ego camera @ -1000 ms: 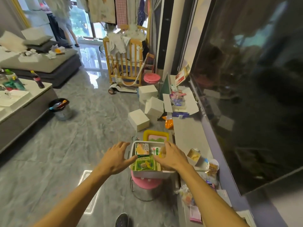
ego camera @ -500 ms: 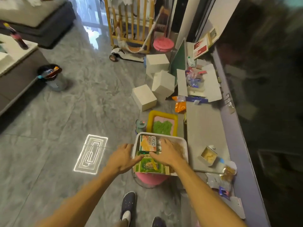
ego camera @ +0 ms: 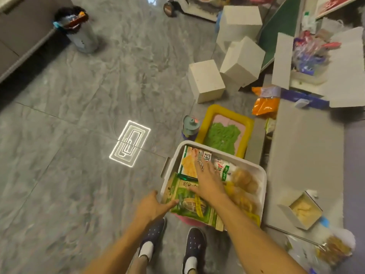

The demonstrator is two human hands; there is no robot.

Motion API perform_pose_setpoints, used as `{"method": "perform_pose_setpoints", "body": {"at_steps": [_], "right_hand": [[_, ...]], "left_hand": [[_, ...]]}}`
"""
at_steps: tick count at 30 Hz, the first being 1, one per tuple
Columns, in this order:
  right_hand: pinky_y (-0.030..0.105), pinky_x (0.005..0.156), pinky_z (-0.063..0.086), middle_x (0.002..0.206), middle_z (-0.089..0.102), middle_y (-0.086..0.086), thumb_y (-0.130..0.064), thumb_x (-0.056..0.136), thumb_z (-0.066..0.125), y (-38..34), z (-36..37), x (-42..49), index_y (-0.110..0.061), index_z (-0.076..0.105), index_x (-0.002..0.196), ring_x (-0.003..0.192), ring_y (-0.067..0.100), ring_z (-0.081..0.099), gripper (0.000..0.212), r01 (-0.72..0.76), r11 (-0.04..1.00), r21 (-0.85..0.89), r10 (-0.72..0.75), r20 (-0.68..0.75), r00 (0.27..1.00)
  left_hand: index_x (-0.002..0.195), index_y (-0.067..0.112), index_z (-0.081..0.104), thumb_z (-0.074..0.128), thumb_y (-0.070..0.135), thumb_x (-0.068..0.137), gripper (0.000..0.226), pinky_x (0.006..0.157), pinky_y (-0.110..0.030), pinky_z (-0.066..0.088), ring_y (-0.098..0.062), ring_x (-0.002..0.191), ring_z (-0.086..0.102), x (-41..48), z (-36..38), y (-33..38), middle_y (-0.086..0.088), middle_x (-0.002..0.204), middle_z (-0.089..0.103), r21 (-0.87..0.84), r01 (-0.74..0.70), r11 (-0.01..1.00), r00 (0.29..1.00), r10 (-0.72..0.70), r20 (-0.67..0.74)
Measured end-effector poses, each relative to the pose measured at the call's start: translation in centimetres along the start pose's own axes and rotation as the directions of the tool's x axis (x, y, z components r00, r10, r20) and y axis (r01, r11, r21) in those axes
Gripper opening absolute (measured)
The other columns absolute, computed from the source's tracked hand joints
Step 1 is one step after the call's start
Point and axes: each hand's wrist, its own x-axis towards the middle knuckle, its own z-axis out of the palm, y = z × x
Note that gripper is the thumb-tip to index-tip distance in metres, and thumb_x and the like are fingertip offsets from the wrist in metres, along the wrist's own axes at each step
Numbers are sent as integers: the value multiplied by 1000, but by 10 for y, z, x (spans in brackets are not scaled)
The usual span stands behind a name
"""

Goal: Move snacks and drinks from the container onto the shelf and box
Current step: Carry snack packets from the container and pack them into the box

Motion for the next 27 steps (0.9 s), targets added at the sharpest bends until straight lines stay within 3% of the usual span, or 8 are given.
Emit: {"method": "perform_pose_setpoints", "body": {"at_steps": [4,7,10,15,18,21,24,27], "right_hand": [[71,121,26,176,-12,7,-81,69,77,7,24,33,-33,-12,166,160,47,-8,141,-26,997,70,23,33,999],[72,121,25,176,-13,2,-77,73,76,11,26,45,-36,-2,168,159,48,-11,130,-44,995,89,41,43,998],[71,118,34,177,-10,-3,-58,87,76,5,21,47,-32,4,169,158,52,-10,113,-51,993,108,44,64,997],[63,116,41,177,7,0,-31,103,66,8,9,38,-22,29,166,156,51,15,74,48,995,88,-51,26,998],[61,115,42,174,24,6,-34,106,59,9,-7,28,-22,44,158,149,43,36,56,73,996,57,-74,7,997],[54,103,51,167,38,8,-35,106,59,13,-23,13,-24,51,151,133,38,54,47,98,994,56,-96,-45,994],[49,91,55,157,49,7,-34,105,60,22,-44,-7,-25,55,147,121,35,59,43,91,992,92,-78,-129,989],[49,90,56,163,44,5,-32,104,61,31,-72,-29,-26,55,149,123,35,59,46,79,984,157,-47,-196,979]], "left_hand": [[111,25,57,74,96,44,99,66,-30,61,-11,78,73,13,26,2,8,93,73,-207,71,976,997,-76,-16],[106,12,63,94,61,50,80,62,-38,65,-22,71,78,13,31,14,-4,88,79,-417,185,890,983,-168,79],[96,1,70,97,29,71,46,66,-47,66,-29,67,78,12,35,18,-13,78,79,-464,258,847,966,-211,152],[89,1,74,87,32,86,34,58,-34,62,-19,58,75,3,35,17,-7,66,76,-406,277,871,959,-276,61],[78,9,75,88,35,84,30,53,-30,54,-16,55,72,-9,26,27,-2,60,74,-388,220,895,962,-266,-68],[87,14,77,86,35,85,24,63,-41,61,-22,67,74,-21,15,41,-3,72,76,-442,106,890,976,-178,-123],[106,16,72,74,21,97,11,82,-51,63,-25,87,74,-37,3,64,-6,94,77,-526,-32,850,994,-26,-103],[111,3,61,63,6,102,10,83,-54,61,-31,90,72,-58,-17,87,-15,101,74,-579,-117,807,991,60,-117]]}}
